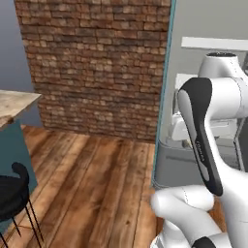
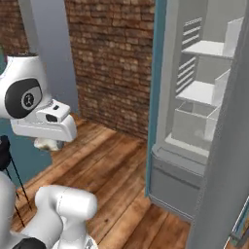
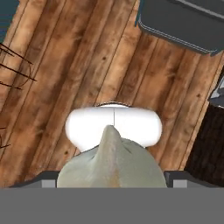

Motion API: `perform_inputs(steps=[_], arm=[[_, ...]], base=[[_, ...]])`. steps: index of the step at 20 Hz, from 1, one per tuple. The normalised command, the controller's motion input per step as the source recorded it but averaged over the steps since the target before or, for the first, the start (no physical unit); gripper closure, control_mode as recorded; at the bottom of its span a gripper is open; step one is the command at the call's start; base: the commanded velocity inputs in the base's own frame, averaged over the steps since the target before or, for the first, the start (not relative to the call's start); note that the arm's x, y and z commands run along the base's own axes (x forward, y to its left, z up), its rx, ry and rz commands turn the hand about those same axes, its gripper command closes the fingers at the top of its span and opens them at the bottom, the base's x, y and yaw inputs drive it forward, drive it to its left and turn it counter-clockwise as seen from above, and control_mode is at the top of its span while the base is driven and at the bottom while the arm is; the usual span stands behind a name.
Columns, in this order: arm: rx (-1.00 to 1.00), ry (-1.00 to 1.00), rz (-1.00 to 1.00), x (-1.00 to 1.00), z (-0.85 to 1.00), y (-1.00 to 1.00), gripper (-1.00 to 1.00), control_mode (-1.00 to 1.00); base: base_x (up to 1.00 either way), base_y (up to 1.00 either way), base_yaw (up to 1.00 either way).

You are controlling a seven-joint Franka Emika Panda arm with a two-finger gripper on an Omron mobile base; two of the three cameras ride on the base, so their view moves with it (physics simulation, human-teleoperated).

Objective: Retrieve the bottle and the shaker from the cabinet and place them next to the mixing bowl on the counter. Then add garlic from the fridge to the mixing bowl.

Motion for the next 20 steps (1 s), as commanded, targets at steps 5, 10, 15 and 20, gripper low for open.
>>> perform_inputs(steps=[5, 10, 15, 20], arm=[[0.0, 0.0, 0.0, 0.0, 0.0, 0.0, 1.0, 1.0], [0.0, 0.0, 0.0, 0.0, 0.0, 0.0, 1.0, 1.0], [0.0, 0.0, 0.0, 0.0, 0.0, 0.0, 1.0, 1.0], [0.0, 0.0, 0.0, 0.0, 0.0, 0.0, 1.0, 1.0]], base=[[-0.26, 0.43, 0.99], [-0.33, 0.66, 0.94], [-0.26, 1.0, 0.68], [-0.24, 1.0, 0.42]])
